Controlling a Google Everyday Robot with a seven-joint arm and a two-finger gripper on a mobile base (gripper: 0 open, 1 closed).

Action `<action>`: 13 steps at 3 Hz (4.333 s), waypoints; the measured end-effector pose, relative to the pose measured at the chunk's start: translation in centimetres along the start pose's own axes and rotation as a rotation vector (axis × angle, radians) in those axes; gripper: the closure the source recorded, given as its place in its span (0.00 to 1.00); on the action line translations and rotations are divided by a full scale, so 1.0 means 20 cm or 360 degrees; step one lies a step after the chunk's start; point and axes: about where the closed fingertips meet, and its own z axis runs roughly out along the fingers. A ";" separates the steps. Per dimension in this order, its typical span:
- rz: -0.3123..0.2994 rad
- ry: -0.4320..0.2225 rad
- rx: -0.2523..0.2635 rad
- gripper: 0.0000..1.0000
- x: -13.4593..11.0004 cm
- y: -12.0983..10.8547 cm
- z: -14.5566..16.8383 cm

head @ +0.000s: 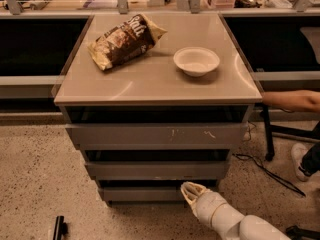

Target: Open middle drawer

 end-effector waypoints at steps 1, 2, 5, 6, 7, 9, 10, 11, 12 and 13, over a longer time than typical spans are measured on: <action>0.0000 0.0000 0.0000 1.00 0.00 0.00 0.00; -0.0027 -0.0012 0.0056 1.00 0.05 -0.08 0.08; -0.0119 -0.0114 0.0129 1.00 0.08 -0.40 0.30; -0.0089 -0.0131 0.0141 1.00 0.11 -0.44 0.31; -0.0106 -0.0160 0.0145 1.00 0.16 -0.54 0.35; -0.0192 -0.0174 0.0155 1.00 0.23 -0.92 0.44; -0.0192 -0.0173 0.0159 1.00 0.23 -0.93 0.44; -0.0194 -0.0116 0.0168 1.00 0.26 -0.96 0.50; -0.0156 -0.0043 0.0155 1.00 0.33 -0.98 0.58; -0.0123 0.0033 0.0129 1.00 0.36 -0.96 0.61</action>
Offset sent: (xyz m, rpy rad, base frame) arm 0.0538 -0.0219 -0.0316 -0.0389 -0.0747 -0.0666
